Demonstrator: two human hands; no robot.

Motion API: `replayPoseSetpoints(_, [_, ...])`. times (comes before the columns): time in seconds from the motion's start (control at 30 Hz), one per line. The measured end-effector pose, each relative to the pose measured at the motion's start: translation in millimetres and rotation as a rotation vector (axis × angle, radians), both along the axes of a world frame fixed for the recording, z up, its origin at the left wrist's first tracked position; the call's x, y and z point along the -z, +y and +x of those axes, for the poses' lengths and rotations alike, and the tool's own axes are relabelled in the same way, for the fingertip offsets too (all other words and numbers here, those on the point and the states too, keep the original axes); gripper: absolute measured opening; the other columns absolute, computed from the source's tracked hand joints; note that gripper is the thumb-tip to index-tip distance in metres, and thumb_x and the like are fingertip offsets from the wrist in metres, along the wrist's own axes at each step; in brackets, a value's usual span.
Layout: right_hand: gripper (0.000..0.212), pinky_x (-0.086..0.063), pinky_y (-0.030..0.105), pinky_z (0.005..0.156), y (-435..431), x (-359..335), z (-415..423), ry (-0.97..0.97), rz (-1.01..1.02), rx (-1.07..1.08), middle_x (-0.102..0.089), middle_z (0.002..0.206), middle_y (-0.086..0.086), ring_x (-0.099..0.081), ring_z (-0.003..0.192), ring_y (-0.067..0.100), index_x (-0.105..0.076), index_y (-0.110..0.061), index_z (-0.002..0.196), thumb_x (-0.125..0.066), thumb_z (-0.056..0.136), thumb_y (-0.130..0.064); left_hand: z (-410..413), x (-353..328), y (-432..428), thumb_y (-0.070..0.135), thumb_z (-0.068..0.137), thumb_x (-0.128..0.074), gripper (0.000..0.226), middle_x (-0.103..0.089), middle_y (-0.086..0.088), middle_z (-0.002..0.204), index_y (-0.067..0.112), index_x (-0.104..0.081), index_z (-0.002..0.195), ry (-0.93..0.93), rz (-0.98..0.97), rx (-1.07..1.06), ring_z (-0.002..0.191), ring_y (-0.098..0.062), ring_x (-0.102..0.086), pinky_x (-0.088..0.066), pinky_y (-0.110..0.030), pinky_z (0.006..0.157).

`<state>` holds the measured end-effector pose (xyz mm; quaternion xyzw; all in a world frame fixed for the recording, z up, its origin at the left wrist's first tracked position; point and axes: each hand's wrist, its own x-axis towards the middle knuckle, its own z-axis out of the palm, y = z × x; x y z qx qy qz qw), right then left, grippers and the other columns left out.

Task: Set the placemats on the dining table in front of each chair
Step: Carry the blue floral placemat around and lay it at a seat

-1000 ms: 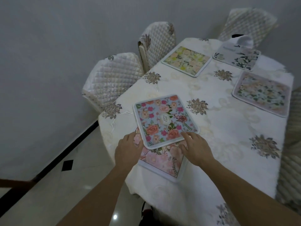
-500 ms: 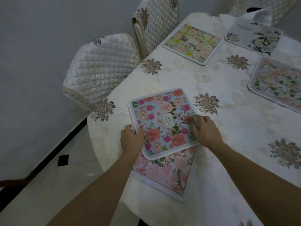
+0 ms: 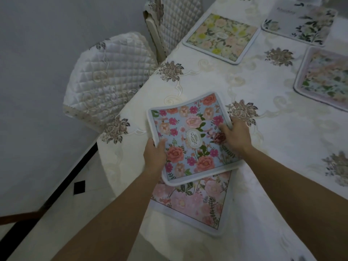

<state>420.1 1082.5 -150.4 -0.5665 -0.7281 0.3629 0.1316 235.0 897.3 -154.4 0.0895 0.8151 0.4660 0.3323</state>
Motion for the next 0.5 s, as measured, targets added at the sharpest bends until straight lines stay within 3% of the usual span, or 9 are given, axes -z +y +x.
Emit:
replayPoseSetpoints(0.1, [0.02, -0.039, 0.022, 0.053, -4.3, -11.6, 6.1, 0.059, -0.018, -0.021, -0.059, 0.08, -0.006, -0.057, 0.071, 0.009, -0.057, -0.012, 0.096, -0.051, 0.098, -0.032, 0.8, -5.0, 0.0, 0.036, 0.097, -0.053, 0.023, -0.067, -0.002, 0.103, 0.02, -0.058, 0.112, 0.004, 0.033, 0.053, 0.094, -0.022, -0.066, -0.056, -0.048, 0.086])
replayPoseSetpoints(0.33, [0.024, -0.042, 0.031, 0.066, -15.8, -49.1, 47.5, 0.098, 0.022, 0.041, -0.06, 0.095, 0.001, -0.056, 0.081, 0.02, -0.052, -0.015, 0.106, -0.04, 0.101, -0.036, 8.2, -44.5, 10.5, 0.047, 0.098, -0.044, 0.039, -0.07, -0.004, 0.104, 0.018, -0.06, 0.117, 0.008, 0.047, 0.117, 0.092, -0.023, -0.068, -0.057, -0.048, 0.085])
replayPoseSetpoints(0.5, [0.028, -0.039, 0.03, 0.053, -38.4, -77.6, 91.9, 0.099, 0.042, 0.172, -0.057, 0.08, -0.001, -0.057, 0.072, 0.017, -0.044, -0.013, 0.091, -0.036, 0.102, -0.038, 27.8, -73.7, 17.7, 0.047, 0.1, -0.039, 0.039, -0.068, -0.004, 0.098, 0.015, -0.06, 0.108, 0.134, 0.082, 0.287, 0.088, -0.02, -0.067, -0.056, -0.041, 0.08])
